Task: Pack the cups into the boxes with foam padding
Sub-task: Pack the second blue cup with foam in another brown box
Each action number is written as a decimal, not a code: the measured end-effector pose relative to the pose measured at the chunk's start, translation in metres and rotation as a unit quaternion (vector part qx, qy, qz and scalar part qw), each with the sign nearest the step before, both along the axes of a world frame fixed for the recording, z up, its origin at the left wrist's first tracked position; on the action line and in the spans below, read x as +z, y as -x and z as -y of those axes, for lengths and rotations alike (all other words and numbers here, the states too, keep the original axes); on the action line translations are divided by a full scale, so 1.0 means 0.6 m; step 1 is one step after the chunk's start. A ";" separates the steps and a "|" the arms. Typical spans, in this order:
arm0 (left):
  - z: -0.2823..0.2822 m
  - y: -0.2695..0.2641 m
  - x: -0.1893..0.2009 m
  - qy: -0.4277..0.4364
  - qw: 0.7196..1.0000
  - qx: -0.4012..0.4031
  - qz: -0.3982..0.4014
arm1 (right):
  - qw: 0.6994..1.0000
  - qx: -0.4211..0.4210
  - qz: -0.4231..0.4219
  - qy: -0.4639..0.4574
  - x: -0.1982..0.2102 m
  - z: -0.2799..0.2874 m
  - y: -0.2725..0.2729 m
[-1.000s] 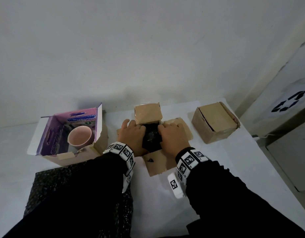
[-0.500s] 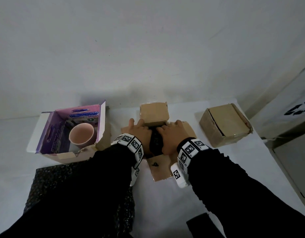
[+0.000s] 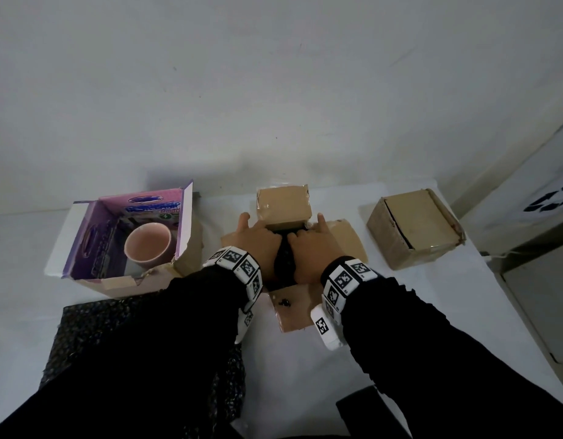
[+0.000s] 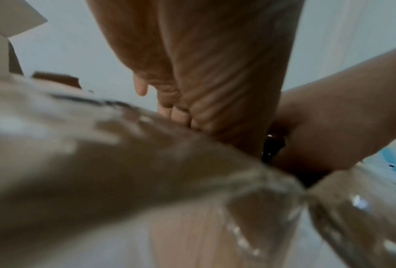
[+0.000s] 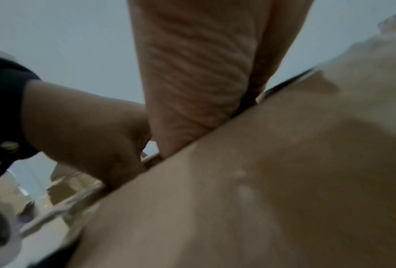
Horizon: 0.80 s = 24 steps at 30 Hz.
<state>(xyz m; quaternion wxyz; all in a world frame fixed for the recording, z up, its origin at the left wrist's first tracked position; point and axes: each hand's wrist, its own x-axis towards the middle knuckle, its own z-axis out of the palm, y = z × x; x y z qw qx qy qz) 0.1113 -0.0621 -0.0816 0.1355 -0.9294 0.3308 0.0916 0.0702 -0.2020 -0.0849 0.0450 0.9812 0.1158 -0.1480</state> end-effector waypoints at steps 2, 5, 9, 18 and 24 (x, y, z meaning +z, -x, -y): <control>0.000 0.011 0.004 -0.002 1.000 -0.003 0.029 | 0.999 0.006 0.040 0.021 -0.005 0.002 0.012; 0.003 0.022 0.008 -0.046 0.999 -0.004 0.025 | 0.998 0.007 0.057 0.025 -0.010 0.002 0.022; 0.006 0.020 0.022 -0.064 0.998 -0.006 -0.007 | 0.999 0.020 0.030 0.014 -0.004 0.005 0.013; -0.032 0.067 0.029 0.018 0.996 -0.028 0.080 | 0.979 0.080 0.179 -0.060 -0.004 0.062 0.052; -0.053 0.092 0.009 0.017 0.997 -0.044 0.056 | 0.979 0.085 0.180 -0.042 -0.004 0.074 0.076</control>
